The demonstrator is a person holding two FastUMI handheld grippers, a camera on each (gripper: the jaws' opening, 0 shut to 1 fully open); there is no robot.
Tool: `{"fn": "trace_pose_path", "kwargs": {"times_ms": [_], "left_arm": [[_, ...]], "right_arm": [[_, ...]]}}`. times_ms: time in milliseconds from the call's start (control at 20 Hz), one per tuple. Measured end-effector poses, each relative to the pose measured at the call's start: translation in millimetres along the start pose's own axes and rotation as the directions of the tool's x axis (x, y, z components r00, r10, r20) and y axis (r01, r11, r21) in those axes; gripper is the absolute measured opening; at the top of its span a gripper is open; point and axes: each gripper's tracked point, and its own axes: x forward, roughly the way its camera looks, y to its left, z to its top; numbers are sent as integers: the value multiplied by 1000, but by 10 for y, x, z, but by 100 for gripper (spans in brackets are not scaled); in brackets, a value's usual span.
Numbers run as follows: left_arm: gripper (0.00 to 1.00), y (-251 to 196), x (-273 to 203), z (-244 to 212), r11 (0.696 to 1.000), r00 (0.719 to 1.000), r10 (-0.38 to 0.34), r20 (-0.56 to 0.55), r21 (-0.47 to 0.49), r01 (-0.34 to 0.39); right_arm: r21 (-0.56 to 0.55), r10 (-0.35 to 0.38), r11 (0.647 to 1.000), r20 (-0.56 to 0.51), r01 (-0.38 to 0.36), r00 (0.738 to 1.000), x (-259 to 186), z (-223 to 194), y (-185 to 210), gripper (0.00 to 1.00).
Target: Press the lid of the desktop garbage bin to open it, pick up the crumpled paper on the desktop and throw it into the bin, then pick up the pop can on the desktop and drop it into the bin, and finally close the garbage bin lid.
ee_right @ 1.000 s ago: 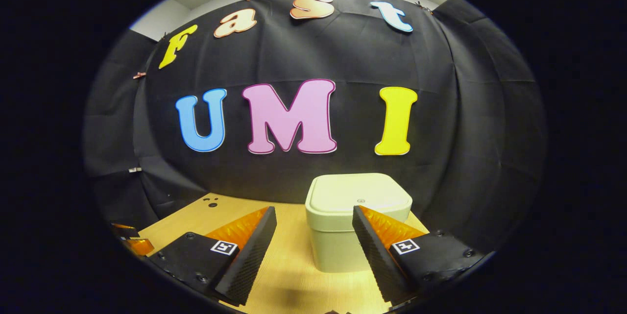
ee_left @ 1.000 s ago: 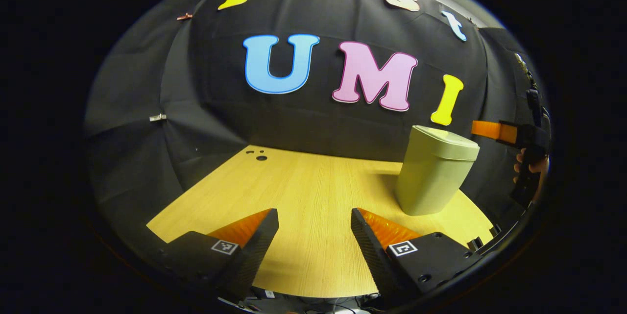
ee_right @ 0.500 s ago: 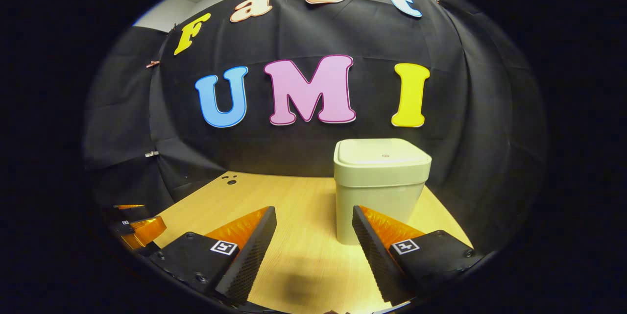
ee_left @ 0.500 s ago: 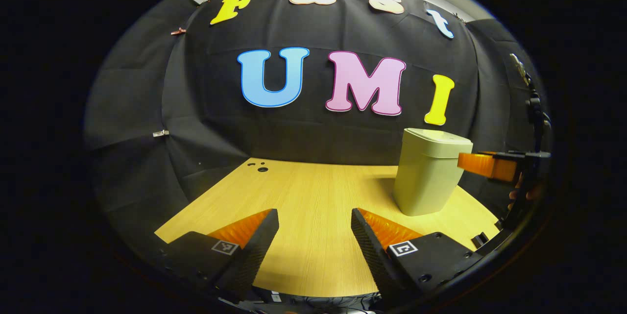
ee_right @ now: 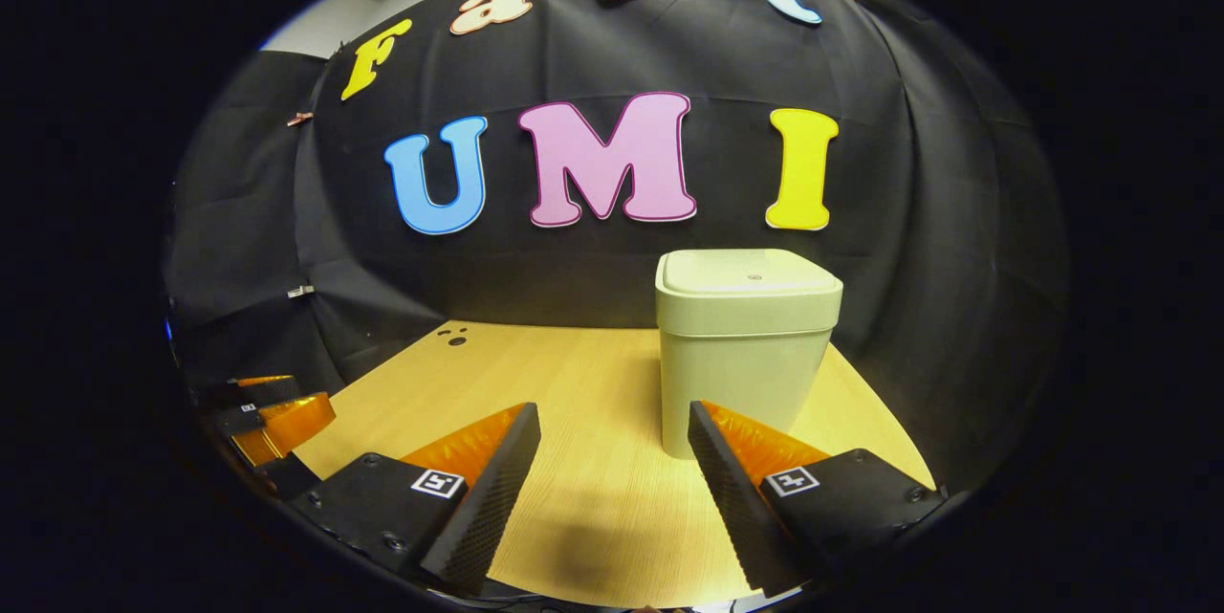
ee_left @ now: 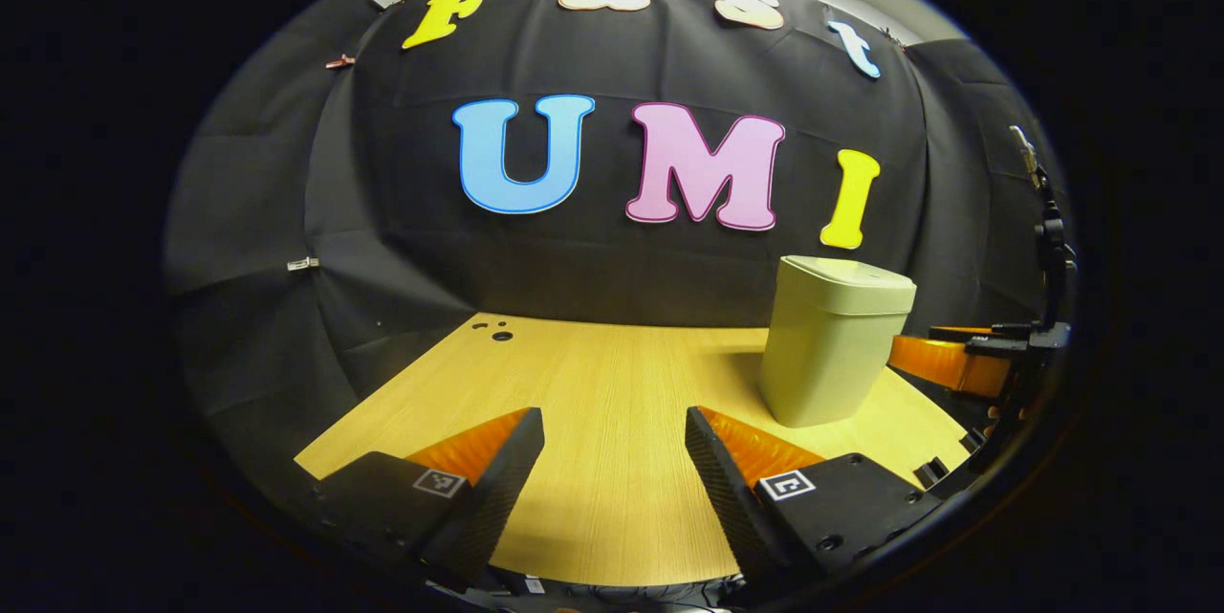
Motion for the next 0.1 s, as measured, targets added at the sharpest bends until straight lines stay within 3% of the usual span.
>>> {"fn": "trace_pose_path", "kwargs": {"times_ms": [100], "left_arm": [[95,7,52,-22,1000,1000,-2,-6,-5,2]], "right_arm": [[-8,0,1000,-8,0,1000,12,-27,-15,98]]}}
